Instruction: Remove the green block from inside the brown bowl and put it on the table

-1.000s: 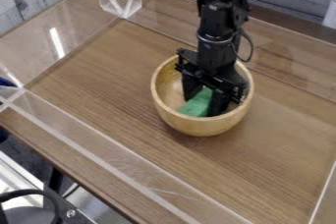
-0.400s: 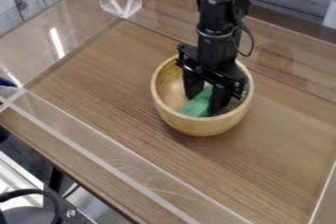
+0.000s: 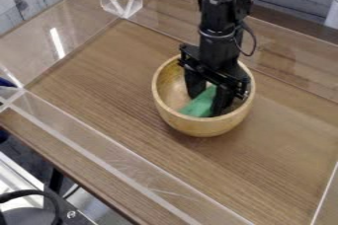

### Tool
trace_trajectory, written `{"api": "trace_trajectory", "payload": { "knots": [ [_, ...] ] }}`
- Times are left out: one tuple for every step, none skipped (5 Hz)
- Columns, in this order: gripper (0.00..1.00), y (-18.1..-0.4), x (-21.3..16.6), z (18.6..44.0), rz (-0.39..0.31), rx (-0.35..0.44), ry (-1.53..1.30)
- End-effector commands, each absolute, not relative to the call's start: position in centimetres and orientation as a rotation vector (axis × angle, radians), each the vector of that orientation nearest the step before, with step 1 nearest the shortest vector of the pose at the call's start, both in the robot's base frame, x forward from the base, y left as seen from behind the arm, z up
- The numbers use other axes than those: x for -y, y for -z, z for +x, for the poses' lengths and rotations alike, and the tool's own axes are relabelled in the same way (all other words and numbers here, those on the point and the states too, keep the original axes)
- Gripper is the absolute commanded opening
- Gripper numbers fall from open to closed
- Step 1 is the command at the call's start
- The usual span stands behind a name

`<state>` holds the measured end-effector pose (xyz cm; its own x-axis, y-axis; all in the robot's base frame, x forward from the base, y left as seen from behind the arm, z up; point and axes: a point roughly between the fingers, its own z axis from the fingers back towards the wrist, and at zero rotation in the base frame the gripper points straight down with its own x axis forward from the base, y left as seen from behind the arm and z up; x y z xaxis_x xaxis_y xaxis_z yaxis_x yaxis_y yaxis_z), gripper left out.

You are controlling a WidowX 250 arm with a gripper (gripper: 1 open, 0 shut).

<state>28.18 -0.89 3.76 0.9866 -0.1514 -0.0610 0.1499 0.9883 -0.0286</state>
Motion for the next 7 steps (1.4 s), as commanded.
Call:
{"api": "trace_trajectory", "payload": {
  "knots": [
    [1.00,-5.0,0.8,28.8,-0.023,-0.017,0.149],
    [0.00,-4.6,0.7,28.8,-0.025,-0.024,0.147],
    [0.00,-5.4,0.7,29.0,-0.027,-0.012,0.145],
    [0.00,-6.5,0.5,29.1,-0.029,0.008,0.142],
    [0.00,-7.7,0.4,29.3,-0.032,0.028,0.139],
    [0.00,-9.8,0.2,29.7,-0.034,0.069,0.131],
    [0.00,-12.5,-0.6,30.7,-0.035,0.125,0.104]
  ]
}}
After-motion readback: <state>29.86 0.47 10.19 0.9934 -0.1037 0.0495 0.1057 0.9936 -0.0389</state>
